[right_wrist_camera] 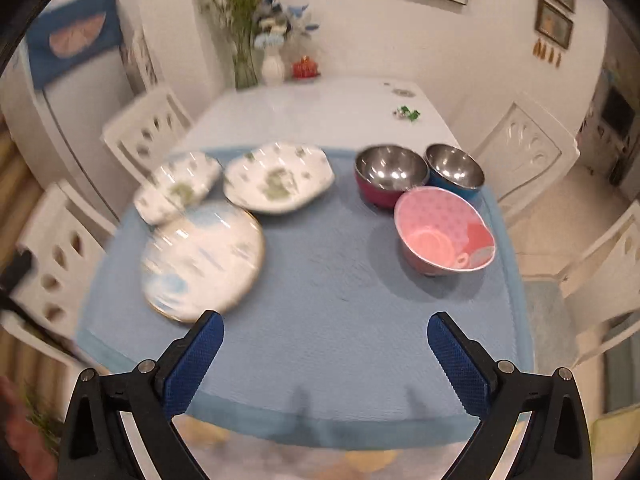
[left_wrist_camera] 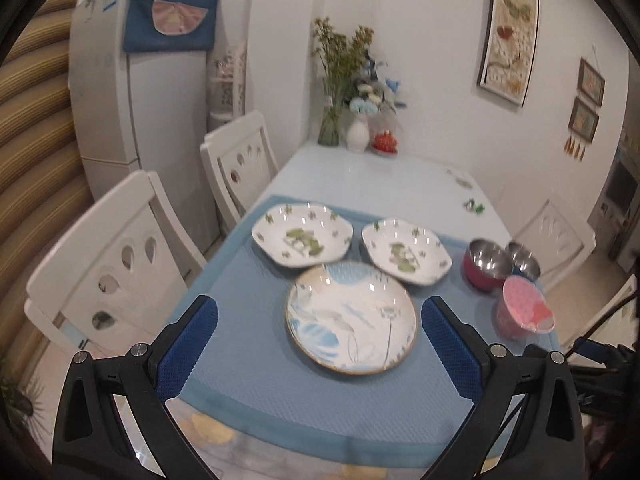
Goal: Organize plates and bowls
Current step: 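Move both tools toward the round Sunflower plate on the mat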
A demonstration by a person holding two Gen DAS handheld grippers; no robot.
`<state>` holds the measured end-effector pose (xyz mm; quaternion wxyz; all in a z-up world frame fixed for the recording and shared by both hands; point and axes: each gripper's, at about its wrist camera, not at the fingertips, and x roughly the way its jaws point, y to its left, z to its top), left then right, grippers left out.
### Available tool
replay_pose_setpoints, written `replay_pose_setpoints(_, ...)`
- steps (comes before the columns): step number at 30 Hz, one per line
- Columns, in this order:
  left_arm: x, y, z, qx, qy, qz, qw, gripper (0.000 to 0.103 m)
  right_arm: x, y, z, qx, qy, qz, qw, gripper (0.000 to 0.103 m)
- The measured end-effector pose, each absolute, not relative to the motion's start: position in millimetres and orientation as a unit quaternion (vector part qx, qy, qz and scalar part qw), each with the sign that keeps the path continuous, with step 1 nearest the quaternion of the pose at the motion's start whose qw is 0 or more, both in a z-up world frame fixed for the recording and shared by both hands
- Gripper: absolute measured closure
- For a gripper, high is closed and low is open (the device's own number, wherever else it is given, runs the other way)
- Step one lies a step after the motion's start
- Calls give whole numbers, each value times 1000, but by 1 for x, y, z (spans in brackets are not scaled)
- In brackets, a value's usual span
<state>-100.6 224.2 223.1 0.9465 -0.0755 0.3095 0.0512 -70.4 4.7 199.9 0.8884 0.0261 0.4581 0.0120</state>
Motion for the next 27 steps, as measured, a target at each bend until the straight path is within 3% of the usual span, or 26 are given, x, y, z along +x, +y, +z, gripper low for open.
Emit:
replay_pose_setpoints(6, -96, 243, 232, -92, 297, 40, 950, 1, -78, 30, 219, 36, 422, -3, 906, 1)
replay_pose_setpoints(16, -75, 268, 198, -77, 334, 6, 940, 1, -45, 29, 172, 76, 496, -45, 864, 1)
replay_pose_setpoints(27, -32, 292, 163, -127, 386, -17, 914, 1, -36, 22, 160, 69, 503, -86, 857, 1)
